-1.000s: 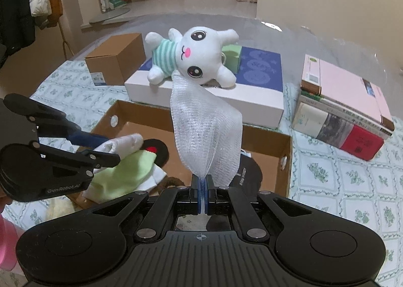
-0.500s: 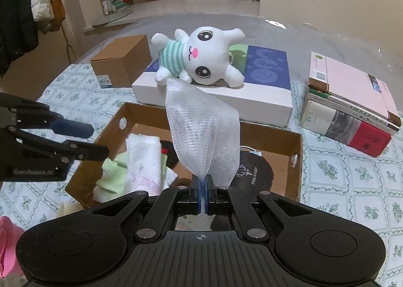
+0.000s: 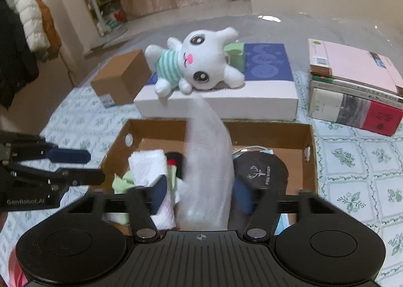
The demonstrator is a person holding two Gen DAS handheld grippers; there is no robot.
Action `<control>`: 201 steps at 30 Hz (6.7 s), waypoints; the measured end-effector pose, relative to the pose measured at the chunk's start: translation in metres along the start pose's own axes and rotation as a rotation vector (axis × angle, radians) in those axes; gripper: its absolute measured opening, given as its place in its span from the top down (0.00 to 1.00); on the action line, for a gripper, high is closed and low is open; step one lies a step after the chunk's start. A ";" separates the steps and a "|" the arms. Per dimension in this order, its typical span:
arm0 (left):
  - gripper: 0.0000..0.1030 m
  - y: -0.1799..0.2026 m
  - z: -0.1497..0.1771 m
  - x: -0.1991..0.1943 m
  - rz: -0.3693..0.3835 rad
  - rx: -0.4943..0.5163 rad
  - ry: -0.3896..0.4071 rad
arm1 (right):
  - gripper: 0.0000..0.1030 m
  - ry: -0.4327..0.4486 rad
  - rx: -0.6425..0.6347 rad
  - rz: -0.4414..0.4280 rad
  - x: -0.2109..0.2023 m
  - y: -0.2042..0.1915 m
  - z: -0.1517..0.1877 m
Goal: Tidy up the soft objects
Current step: 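Move both tools back toward the remaining items by the pink cup, then grasp the yellow towel with the left tool while the right tool grasps the purple scrunchie, then lift the yellow towel and purple scrunchie and carry both over the cardboard box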
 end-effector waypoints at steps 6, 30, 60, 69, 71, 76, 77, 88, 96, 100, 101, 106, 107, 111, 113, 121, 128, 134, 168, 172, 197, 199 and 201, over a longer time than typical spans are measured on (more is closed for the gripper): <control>0.66 0.001 0.002 -0.013 0.001 -0.007 0.017 | 0.41 0.026 0.028 -0.014 -0.014 0.003 0.001; 0.49 0.061 0.131 -0.204 0.035 -0.080 0.258 | 0.41 0.242 0.095 -0.071 -0.207 -0.089 0.158; 0.22 0.090 0.295 -0.220 -0.143 -0.298 0.238 | 0.34 0.153 0.083 0.107 -0.228 -0.110 0.275; 0.22 0.081 0.293 -0.218 -0.138 -0.295 0.243 | 0.34 0.136 0.088 0.114 -0.220 -0.099 0.275; 0.22 0.079 0.290 -0.220 -0.130 -0.281 0.253 | 0.34 0.135 0.087 0.112 -0.219 -0.097 0.273; 0.22 0.068 0.273 -0.225 -0.104 -0.220 0.269 | 0.34 0.138 0.064 0.095 -0.213 -0.090 0.263; 0.22 0.066 0.268 -0.225 -0.095 -0.195 0.268 | 0.34 0.136 0.052 0.083 -0.211 -0.089 0.260; 0.22 0.042 0.195 -0.208 -0.009 0.192 0.175 | 0.34 0.076 -0.236 -0.004 -0.178 -0.078 0.208; 0.22 -0.023 0.151 -0.207 0.040 0.042 0.125 | 0.34 0.021 -0.295 -0.019 -0.163 -0.063 0.172; 0.22 -0.034 0.125 -0.195 0.065 0.092 0.052 | 0.34 -0.044 -0.435 -0.019 -0.145 -0.072 0.155; 0.22 -0.034 0.117 -0.191 0.073 0.117 0.035 | 0.34 -0.061 -0.475 -0.017 -0.140 -0.075 0.149; 0.22 -0.026 0.082 -0.163 0.154 0.277 -0.075 | 0.34 -0.175 -0.596 -0.039 -0.106 -0.094 0.127; 0.22 -0.025 0.076 -0.157 0.157 0.297 -0.091 | 0.34 -0.207 -0.615 -0.046 -0.096 -0.099 0.123; 0.22 -0.019 0.061 -0.126 0.198 0.350 -0.158 | 0.34 -0.328 -0.660 -0.059 -0.051 -0.112 0.120; 0.22 -0.017 0.057 -0.108 0.201 0.371 -0.192 | 0.34 -0.384 -0.679 -0.059 -0.028 -0.117 0.122; 0.22 -0.015 0.054 -0.050 0.207 0.400 -0.277 | 0.34 -0.508 -0.748 -0.043 0.042 -0.126 0.125; 0.22 -0.019 0.054 -0.026 0.209 0.384 -0.308 | 0.36 -0.599 -0.731 -0.030 0.079 -0.119 0.127; 0.22 -0.016 0.058 -0.017 0.203 0.371 -0.336 | 0.71 -0.562 -0.663 -0.046 0.071 -0.107 0.118; 0.28 0.068 0.077 0.097 0.008 0.477 -0.795 | 0.75 -0.231 -0.376 -0.017 -0.025 -0.037 0.095; 0.40 0.066 0.080 0.102 0.025 0.459 -0.808 | 0.75 -0.224 -0.380 -0.014 -0.026 -0.035 0.095; 0.89 0.082 0.045 -0.003 0.087 0.404 -0.514 | 0.75 -0.141 -0.345 0.006 -0.075 -0.058 0.093; 0.89 0.083 0.039 -0.016 0.087 0.393 -0.478 | 0.75 -0.125 -0.345 0.010 -0.085 -0.064 0.092; 0.89 0.084 0.033 -0.032 0.092 0.381 -0.444 | 0.75 -0.111 -0.345 0.015 -0.093 -0.069 0.091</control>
Point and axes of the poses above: each gripper's, at about its wrist camera, not at the fingertips, and x roughly the way its jaws point, y to its right, z to its underside, the point moved 1 cm from there along x, roughly the way its jaws point, and after that the axes turned 2 degrees about z, right-handed, at the moved point
